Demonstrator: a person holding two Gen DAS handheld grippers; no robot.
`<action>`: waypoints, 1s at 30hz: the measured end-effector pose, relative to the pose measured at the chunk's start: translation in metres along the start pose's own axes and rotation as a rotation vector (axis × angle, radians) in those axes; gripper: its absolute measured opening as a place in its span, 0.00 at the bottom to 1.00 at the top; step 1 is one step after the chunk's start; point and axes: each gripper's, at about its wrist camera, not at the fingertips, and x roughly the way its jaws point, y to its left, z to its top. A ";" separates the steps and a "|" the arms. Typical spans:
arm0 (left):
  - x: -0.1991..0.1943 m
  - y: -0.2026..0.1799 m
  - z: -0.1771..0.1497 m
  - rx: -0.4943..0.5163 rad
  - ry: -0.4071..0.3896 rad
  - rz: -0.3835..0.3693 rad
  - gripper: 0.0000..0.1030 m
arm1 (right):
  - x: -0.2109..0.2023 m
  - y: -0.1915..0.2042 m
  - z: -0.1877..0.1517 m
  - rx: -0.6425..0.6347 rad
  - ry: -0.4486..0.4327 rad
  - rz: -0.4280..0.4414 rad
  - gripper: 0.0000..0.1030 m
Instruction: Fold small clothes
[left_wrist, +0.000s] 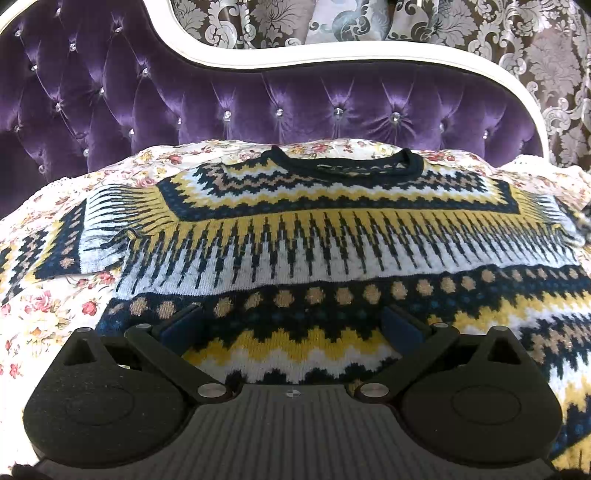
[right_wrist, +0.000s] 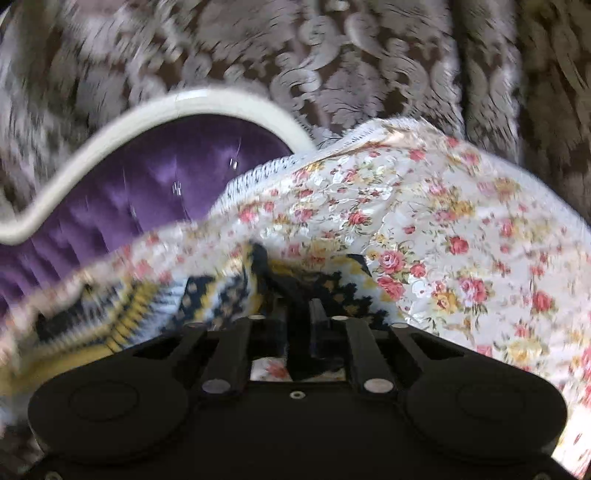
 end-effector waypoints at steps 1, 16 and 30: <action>0.000 0.000 0.000 0.001 -0.001 0.000 1.00 | -0.003 -0.002 0.004 0.013 -0.003 -0.019 0.10; -0.001 0.000 0.000 0.001 -0.002 0.000 1.00 | -0.084 0.018 0.076 0.009 -0.140 -0.069 0.08; -0.001 0.002 0.001 0.000 -0.002 -0.004 1.00 | -0.080 0.238 0.071 -0.097 0.000 0.487 0.08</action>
